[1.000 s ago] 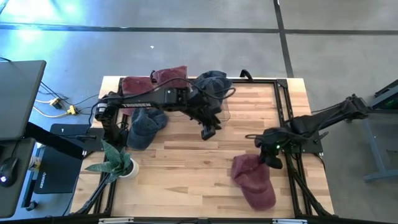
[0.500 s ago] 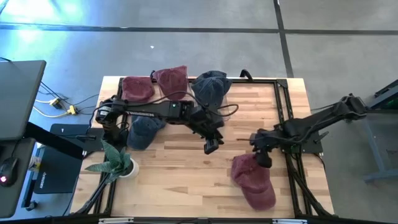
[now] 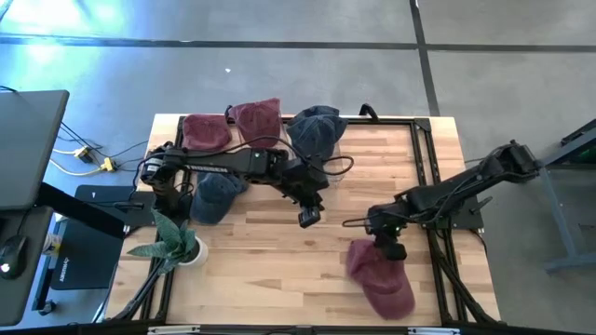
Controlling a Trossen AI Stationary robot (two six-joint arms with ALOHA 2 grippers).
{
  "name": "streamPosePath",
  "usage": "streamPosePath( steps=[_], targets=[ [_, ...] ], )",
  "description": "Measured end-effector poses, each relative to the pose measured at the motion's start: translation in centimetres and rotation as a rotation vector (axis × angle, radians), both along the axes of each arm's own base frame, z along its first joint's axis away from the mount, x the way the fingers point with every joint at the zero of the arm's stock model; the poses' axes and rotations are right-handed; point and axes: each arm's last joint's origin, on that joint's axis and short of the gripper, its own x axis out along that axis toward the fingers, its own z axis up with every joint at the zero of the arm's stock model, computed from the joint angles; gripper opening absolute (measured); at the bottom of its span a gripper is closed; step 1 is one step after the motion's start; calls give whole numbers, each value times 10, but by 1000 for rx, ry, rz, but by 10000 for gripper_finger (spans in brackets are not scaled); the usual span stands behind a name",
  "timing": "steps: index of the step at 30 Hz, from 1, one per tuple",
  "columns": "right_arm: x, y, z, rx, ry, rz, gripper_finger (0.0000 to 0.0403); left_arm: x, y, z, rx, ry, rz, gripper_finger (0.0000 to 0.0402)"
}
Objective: Pick & Place hat
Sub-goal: Put the bottom red cap into the left bin
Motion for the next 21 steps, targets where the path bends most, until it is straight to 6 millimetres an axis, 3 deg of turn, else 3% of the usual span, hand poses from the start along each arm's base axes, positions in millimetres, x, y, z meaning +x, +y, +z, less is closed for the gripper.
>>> streamPosePath(
  steps=[3,7,11,15,18,21],
  targets=[
    [-3,-3,15,95,-17,-68,20,0,0,-2,12,3,-29,127],
    [-9,-12,49,210,-124,-165,5,7,-2,6,13,-102,-78,127],
    [-17,-22,80,289,-245,-288,11,22,-2,2,37,-191,-52,127],
    [-24,-29,100,296,-410,-363,4,38,-2,3,5,-302,-7,127],
    [-25,-31,109,322,-496,-369,8,39,0,-15,12,-194,73,127],
    [-26,-31,115,350,-550,-380,4,52,8,-40,-1,-120,197,127]
  ],
)
